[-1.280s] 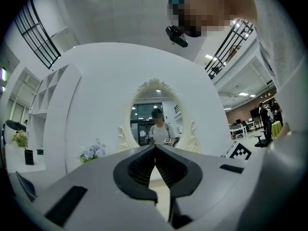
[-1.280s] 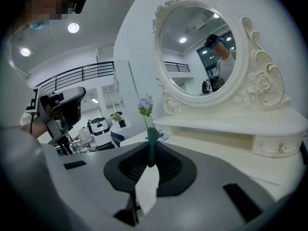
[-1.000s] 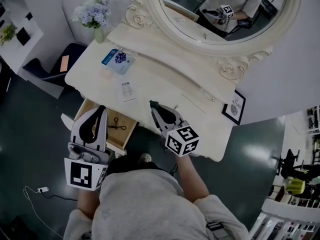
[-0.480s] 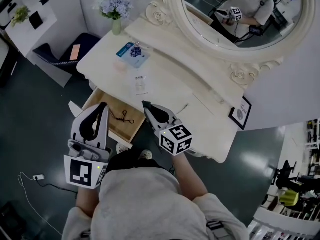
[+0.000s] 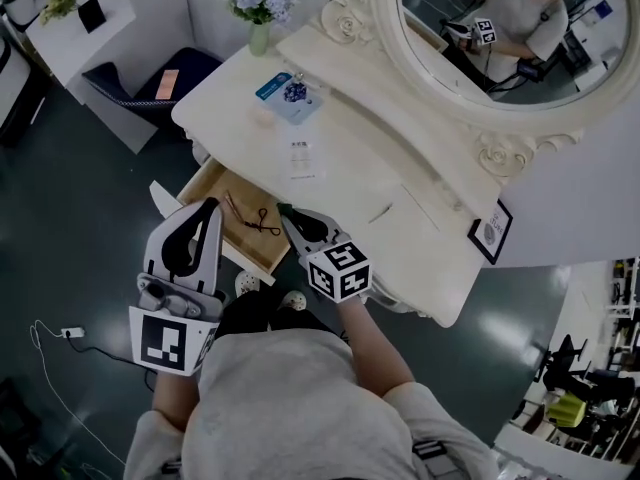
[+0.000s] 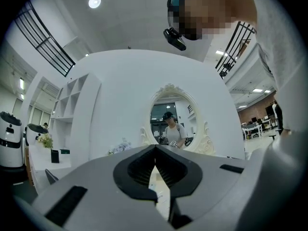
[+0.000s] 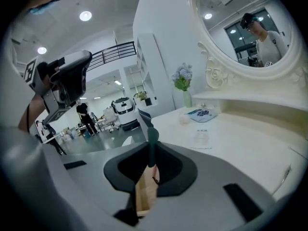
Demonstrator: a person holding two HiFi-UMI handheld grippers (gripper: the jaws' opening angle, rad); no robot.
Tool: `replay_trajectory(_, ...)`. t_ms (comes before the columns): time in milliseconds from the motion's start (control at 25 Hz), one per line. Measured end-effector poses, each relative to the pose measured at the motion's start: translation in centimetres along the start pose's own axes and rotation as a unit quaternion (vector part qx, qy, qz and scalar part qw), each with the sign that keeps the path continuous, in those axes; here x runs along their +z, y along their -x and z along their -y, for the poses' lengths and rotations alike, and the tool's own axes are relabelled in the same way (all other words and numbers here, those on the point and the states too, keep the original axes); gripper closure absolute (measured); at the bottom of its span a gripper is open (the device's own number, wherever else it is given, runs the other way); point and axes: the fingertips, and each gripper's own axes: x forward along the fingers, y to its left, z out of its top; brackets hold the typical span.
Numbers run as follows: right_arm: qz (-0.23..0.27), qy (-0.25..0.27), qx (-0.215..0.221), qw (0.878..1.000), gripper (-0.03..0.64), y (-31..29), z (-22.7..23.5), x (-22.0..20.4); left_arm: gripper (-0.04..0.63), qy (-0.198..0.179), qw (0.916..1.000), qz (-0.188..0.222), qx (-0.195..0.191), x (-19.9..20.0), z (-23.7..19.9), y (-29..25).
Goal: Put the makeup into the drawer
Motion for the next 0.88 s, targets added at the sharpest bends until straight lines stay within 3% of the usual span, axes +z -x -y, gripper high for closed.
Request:
replay_trajectory(360,-0.093,0.022,0.010,0.995,0.569,-3.2,-1.0,-5.7,0.581,0.023,0.9990,0.010,0.038,0.2,-1.4,1.3)
replay_trajectory(520,-0.132,0.025,0.016,0.991,0.569,-4.3,-1.3,-8.2,0.581,0.006,0.9996,-0.013,0.024,-1.1,-1.3,2.3)
replay_trajectory(880,-0.220,0.056,0.032,0.973,0.569,-7.0,-1.9,-13.0,0.581,0.014,0.9990,-0.020,0.038,-1.9,-2.4,3.3)
